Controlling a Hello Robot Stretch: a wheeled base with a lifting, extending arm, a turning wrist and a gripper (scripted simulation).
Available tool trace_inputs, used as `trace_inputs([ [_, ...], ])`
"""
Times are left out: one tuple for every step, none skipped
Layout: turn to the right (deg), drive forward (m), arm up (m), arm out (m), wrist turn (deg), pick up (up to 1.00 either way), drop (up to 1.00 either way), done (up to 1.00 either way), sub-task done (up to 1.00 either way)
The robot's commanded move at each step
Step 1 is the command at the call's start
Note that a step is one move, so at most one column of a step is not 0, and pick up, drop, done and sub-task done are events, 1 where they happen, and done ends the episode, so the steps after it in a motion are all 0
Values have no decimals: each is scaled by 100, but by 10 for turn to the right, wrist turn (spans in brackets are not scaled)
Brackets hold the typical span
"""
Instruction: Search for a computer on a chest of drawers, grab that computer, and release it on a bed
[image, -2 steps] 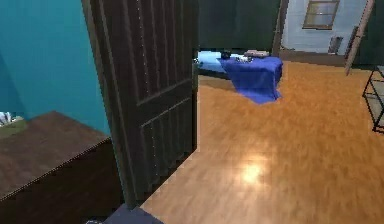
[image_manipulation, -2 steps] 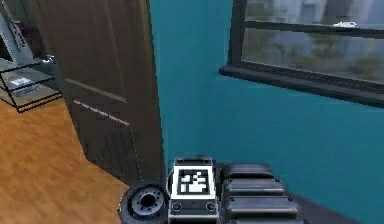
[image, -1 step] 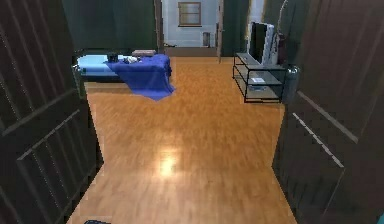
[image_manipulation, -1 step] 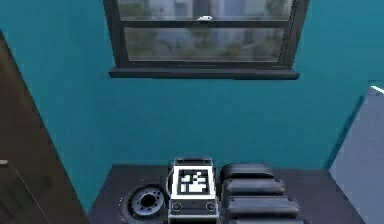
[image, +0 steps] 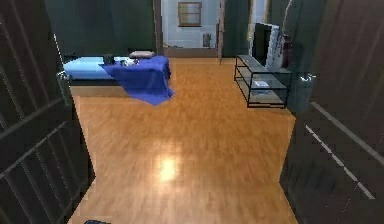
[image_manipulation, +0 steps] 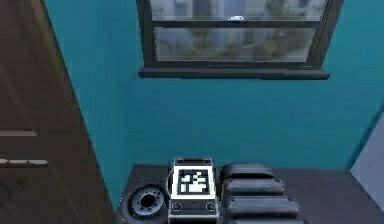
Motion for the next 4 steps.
trace_inputs([
  [450, 0, 0, 0, 0, 0, 0, 0, 0],
  [450, 0, 0, 0, 0, 0, 0, 0, 0],
  [0, 10, 0, 0, 0, 0, 0, 0, 0],
  [-330, 0, 0, 0, 0, 0, 0, 0, 0],
])
